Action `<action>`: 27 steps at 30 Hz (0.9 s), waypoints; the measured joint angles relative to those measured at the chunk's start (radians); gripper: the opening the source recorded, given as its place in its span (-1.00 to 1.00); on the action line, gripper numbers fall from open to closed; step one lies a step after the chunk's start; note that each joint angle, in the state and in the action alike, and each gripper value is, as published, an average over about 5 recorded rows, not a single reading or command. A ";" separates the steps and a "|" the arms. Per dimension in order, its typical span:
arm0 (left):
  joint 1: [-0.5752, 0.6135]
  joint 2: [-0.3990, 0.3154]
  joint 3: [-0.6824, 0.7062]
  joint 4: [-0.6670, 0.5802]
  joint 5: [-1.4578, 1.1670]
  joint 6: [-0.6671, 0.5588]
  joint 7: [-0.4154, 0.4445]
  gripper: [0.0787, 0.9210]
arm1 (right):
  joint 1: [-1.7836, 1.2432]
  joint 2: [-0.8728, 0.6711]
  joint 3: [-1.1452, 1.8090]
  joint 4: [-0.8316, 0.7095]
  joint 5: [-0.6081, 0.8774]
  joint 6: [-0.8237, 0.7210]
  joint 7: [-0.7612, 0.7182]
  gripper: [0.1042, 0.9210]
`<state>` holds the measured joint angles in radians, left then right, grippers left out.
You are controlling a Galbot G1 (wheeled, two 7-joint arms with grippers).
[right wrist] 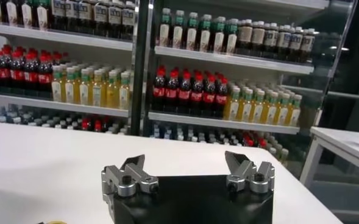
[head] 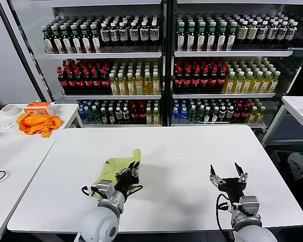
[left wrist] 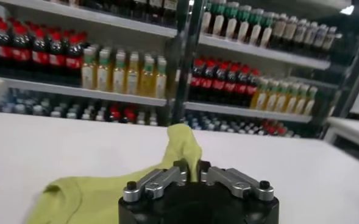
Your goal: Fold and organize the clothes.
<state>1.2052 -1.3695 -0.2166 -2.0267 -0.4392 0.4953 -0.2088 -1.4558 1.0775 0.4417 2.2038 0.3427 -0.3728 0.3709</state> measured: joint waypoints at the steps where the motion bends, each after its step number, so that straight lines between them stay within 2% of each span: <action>1: -0.005 -0.004 0.002 0.004 -0.007 -0.007 0.004 -0.60 | 0.000 -0.001 0.003 0.001 0.002 0.000 -0.001 0.76; 9: -0.011 0.013 -0.020 -0.015 -0.039 -0.063 0.052 -0.05 | 0.020 0.011 -0.006 -0.003 0.022 -0.014 -0.012 0.76; 19: 0.063 0.137 -0.186 -0.051 0.101 -0.149 0.136 0.62 | 0.144 0.052 -0.178 -0.049 0.159 -0.108 0.016 0.76; 22: 0.094 0.165 -0.237 -0.060 0.123 -0.167 0.149 0.74 | 0.194 0.076 -0.260 -0.078 0.196 -0.131 0.043 0.76; 27: 0.133 0.189 -0.289 -0.076 0.134 -0.183 0.161 0.77 | 0.276 0.115 -0.385 -0.132 0.256 -0.159 0.097 0.76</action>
<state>1.3383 -1.1801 -0.5058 -2.1028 -0.3049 0.3121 -0.0477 -1.1797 1.1927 0.0569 2.0722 0.5984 -0.5314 0.4682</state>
